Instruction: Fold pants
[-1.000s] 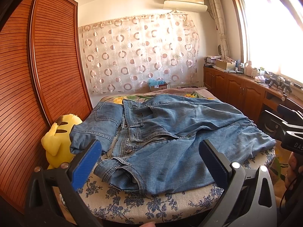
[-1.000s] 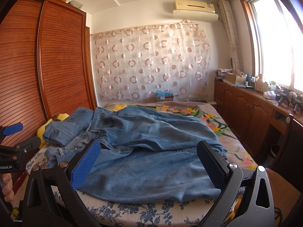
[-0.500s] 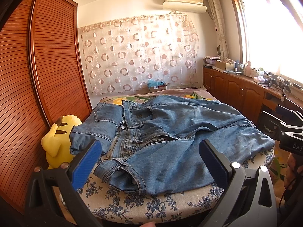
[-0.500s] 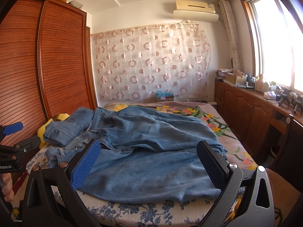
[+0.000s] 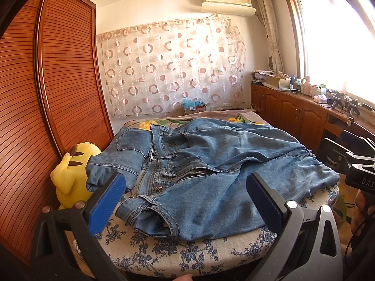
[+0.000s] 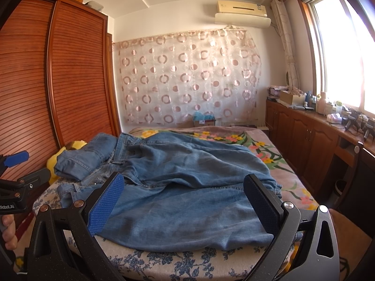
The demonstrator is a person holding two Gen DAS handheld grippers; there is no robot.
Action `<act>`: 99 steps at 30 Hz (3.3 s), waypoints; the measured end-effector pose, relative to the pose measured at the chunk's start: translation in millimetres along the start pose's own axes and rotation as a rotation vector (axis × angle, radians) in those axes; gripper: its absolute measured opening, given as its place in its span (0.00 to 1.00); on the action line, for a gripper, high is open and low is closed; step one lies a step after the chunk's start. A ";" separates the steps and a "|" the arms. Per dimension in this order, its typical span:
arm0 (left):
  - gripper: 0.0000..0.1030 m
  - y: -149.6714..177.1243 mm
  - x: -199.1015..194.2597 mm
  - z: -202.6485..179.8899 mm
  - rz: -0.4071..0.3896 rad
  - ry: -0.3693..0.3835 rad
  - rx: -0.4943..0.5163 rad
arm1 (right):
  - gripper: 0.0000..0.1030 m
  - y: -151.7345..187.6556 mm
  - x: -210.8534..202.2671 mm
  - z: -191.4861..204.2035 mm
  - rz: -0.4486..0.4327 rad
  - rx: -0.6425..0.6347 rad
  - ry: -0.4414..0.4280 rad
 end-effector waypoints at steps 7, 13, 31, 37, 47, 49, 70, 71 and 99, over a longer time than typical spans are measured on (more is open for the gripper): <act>1.00 0.5 0.2 0.1 0.000 -0.001 0.000 | 1.00 -0.5 -0.4 -0.4 0.000 0.000 0.000; 1.00 -5.5 -2.8 -1.3 0.005 -0.004 0.001 | 1.00 -0.4 -0.6 -1.0 0.001 0.000 -0.001; 1.00 41.8 37.2 18.6 0.121 0.023 -0.016 | 1.00 24.1 16.6 -6.0 0.057 -0.008 -0.008; 1.00 62.5 48.6 34.1 0.151 0.031 -0.027 | 1.00 32.4 22.1 -27.8 0.086 0.004 0.014; 1.00 93.4 65.3 64.2 0.212 0.034 -0.075 | 0.98 51.3 27.8 -75.8 0.156 0.009 0.084; 1.00 98.6 67.4 69.0 0.216 0.036 -0.086 | 0.97 55.3 27.6 -87.1 0.167 0.020 0.106; 0.91 72.4 124.9 85.7 0.241 0.131 -0.061 | 0.97 72.2 41.8 -108.5 0.208 0.018 0.135; 0.88 68.2 128.3 84.0 0.239 0.149 -0.056 | 0.97 71.5 43.8 -104.6 0.208 0.013 0.131; 0.45 83.3 210.6 52.6 0.456 0.311 0.048 | 0.97 59.0 119.7 19.4 0.274 -0.071 -0.146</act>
Point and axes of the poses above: each gripper's, at about its wrist camera, not at the fingertips, and x roughly the way its jaws point, z to its left, y to its underside, the point moved 7 cm from there along x, roughly the way its jaws point, and after that the axes turned 10 degrees about x, right-handed, at the moved point
